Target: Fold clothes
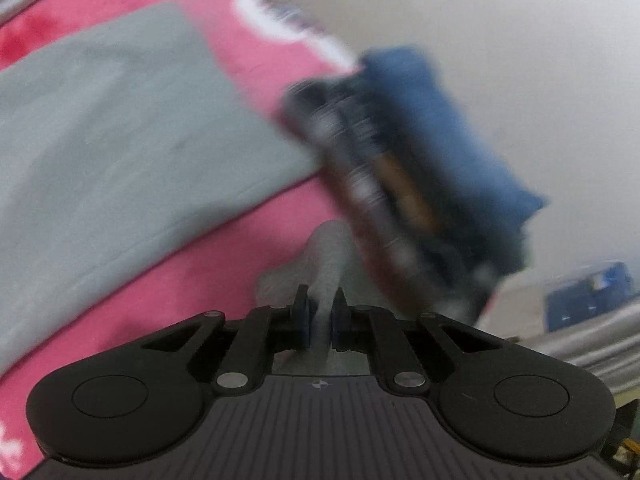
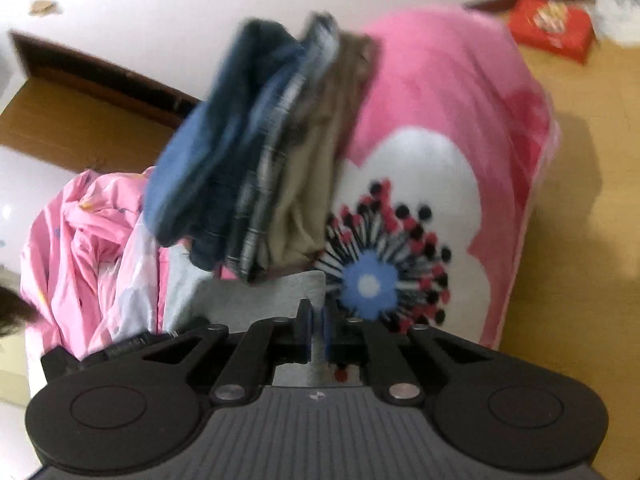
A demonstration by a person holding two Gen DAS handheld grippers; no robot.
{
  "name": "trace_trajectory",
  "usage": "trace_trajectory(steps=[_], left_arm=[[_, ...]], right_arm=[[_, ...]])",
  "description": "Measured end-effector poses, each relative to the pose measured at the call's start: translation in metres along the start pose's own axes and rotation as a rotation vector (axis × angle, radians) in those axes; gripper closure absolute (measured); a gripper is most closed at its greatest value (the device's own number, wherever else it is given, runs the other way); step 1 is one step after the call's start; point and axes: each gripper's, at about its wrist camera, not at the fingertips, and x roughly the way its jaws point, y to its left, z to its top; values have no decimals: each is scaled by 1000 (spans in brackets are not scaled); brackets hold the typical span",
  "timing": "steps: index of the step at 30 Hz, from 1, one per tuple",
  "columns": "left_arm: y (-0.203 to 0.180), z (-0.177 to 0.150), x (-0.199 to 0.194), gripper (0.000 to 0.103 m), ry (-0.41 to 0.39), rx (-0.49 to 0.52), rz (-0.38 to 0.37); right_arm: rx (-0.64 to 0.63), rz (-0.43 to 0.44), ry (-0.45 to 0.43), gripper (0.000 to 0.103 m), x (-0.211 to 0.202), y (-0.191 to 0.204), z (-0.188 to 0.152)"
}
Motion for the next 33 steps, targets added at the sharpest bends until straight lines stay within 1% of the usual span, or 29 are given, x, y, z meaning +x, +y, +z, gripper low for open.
trace_trajectory(steps=[1,2,4,6,7,8,9,10,12,14,16,18,20,22,24,27,29,32,33], left_arm=[[-1,1,3,94,0,2,9],[1,1,9,89,11,-8,22],[11,0,24,82,46,-44,52],[19,0,26,81,54,-93,41],[22,1,18,74,42,-118,33],[25,3,7,60,22,-143,27],[28,5,-6,54,-9,-163,30],[34,4,-26,45,-52,-188,38],[49,0,-70,44,-148,-246,55],[71,-10,-119,44,-230,-321,71],[89,-21,-164,44,-302,-379,105],[107,-39,-209,43,-347,-422,178],[124,-60,-249,44,-353,-463,255],[138,-84,-287,44,-334,-495,325],[148,-109,-320,44,-308,-516,386],[163,-147,-362,43,-273,-519,483],[171,-175,-381,44,-232,-517,547],[180,-209,-391,44,-134,-441,614],[181,-218,-391,44,-97,-395,633]], right_arm=[[-5,-8,3,98,1,-3,0],[-3,-28,8,98,4,-7,1],[19,-88,33,94,16,-23,4],[80,-162,61,91,25,-41,9],[137,-180,66,90,23,-48,13],[176,-170,54,88,16,-53,17],[193,-160,29,82,8,-55,20],[197,-160,7,75,-1,-54,23],[151,-166,0,74,-13,-43,29],[63,-140,46,74,-15,-22,30],[-56,-104,115,74,-11,7,28],[-209,-50,195,74,-1,44,19],[-372,17,281,74,10,82,2],[-532,95,383,74,23,121,-25],[-679,172,485,74,37,155,-58],[-891,275,628,74,58,198,-121],[-1027,354,708,74,68,223,-165],[-1213,475,812,74,76,252,-231],[-1268,500,837,74,78,259,-251]])
